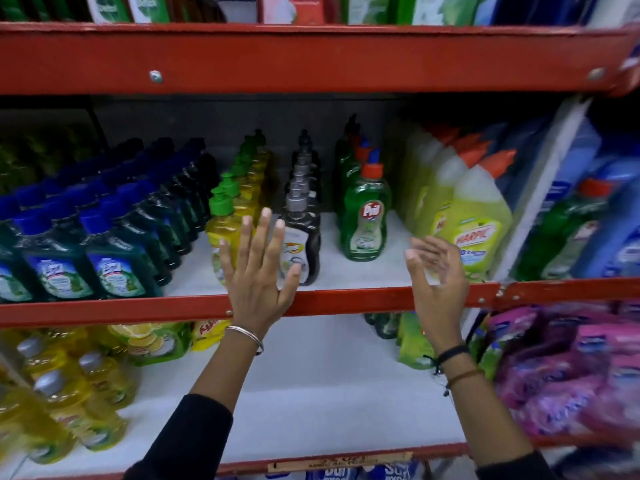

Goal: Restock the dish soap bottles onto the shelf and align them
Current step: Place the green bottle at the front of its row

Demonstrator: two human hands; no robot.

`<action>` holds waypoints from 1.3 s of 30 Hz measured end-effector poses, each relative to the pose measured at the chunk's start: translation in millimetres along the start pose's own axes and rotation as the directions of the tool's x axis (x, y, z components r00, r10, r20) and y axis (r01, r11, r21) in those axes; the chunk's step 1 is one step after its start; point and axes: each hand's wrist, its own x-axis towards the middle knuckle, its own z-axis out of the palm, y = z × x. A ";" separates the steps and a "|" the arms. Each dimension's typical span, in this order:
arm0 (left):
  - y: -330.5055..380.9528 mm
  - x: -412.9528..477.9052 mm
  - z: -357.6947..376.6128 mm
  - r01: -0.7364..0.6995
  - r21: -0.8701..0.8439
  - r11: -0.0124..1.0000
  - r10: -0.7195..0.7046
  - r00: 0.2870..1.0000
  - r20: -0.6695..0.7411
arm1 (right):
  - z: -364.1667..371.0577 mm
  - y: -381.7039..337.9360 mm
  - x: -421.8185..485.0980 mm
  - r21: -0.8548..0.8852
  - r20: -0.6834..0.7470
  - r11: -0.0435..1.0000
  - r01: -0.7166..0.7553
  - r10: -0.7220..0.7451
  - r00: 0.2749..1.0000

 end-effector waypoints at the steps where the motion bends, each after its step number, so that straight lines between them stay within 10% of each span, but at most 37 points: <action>1: 5.9 5.2 3.4 0.009 -0.004 1.000 -0.009 1.000 0.003 | -11.7 2.5 7.5 -0.023 -0.063 0.999 0.027 -0.029 0.998; 10: 12.8 14.1 19.9 0.055 -0.019 0.998 -0.054 0.994 0.092 | -109.0 63.7 69.3 -0.233 -0.471 0.972 -0.009 -0.105 0.876; 18: 14.3 15.1 19.7 0.068 -0.008 0.998 -0.067 0.991 0.119 | -144.7 80.6 114.6 -0.296 -0.290 0.919 -0.262 0.175 0.941; 39: 12.1 14.3 18.3 0.056 -0.045 0.997 -0.050 0.991 0.126 | -94.2 -23.5 60.1 -0.675 -0.314 0.735 -0.054 -0.220 0.924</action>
